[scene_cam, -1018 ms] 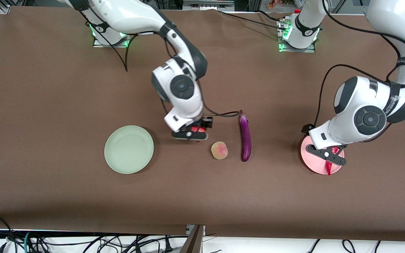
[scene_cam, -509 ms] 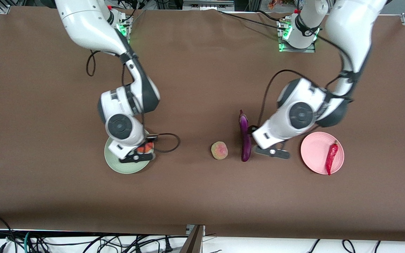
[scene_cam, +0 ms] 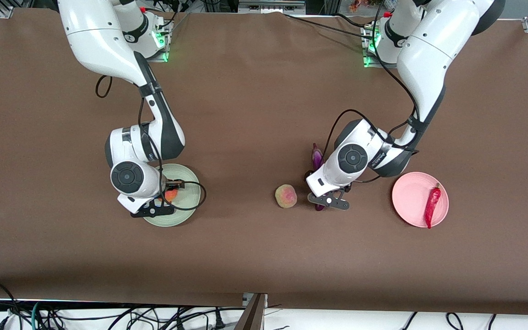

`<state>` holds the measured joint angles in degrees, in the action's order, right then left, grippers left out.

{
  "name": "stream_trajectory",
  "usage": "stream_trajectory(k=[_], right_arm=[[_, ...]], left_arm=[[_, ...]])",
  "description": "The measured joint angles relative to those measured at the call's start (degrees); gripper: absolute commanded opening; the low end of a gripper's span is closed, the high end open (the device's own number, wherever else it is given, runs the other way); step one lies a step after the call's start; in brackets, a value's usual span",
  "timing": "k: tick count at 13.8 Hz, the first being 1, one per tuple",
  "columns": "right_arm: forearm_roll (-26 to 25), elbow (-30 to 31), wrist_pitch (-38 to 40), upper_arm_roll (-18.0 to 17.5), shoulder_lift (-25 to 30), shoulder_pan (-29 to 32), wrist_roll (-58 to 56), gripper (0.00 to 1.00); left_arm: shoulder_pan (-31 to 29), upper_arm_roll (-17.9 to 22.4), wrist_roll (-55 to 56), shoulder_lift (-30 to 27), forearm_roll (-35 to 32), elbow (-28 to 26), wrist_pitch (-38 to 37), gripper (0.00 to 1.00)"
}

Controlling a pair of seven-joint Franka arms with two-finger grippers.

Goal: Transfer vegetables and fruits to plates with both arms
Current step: 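Set the pomegranate on the green plate while the left gripper grasps the eggplant, then grasp the peach with the right gripper while the left gripper carries the eggplant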

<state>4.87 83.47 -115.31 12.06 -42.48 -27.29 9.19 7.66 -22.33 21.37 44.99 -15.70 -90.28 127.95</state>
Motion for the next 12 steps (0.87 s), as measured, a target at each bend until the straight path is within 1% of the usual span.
stream_trajectory(k=[1,2,3,4,6,8,10,12], right_arm=[[0.2,-0.5,-0.1,0.0,0.3,0.0,0.4,1.00],[0.4,-1.2,0.3,-0.1,0.7,0.0,1.5,1.00],[1.1,-2.5,1.5,-0.3,1.3,0.0,2.7,1.00],[2.7,-4.4,3.0,-0.9,1.8,-0.1,4.7,1.00],[6.5,-8.0,4.9,-2.5,2.2,-0.5,9.8,1.00],[7.5,-9.0,3.7,-4.3,1.9,-2.1,15.9,1.00],[7.6,-9.0,-2.2,-5.1,0.4,-5.6,22.2,1.00],[7.6,-9.1,-10.3,-5.2,-1.9,-9.5,27.4,1.00]], left_arm=[[0.0,0.0,0.6,0.0,0.0,-0.6,0.0,0.40],[0.1,0.0,1.5,0.0,0.0,-1.2,0.0,0.23],[0.4,0.0,3.0,0.1,0.0,-1.8,0.0,0.15],[1.2,-0.1,5.4,0.1,0.0,-2.4,-0.4,0.00],[2.6,-0.1,9.0,-0.1,-0.1,-2.5,-2.9,0.00],[2.7,0.2,9.9,-1.0,-0.1,-1.9,-4.1,0.00],[1.9,0.8,10.0,-3.3,-0.1,-1.1,-5.7,0.00],[0.2,0.9,9.1,-6.9,-0.2,0.2,-12.0,0.00]])
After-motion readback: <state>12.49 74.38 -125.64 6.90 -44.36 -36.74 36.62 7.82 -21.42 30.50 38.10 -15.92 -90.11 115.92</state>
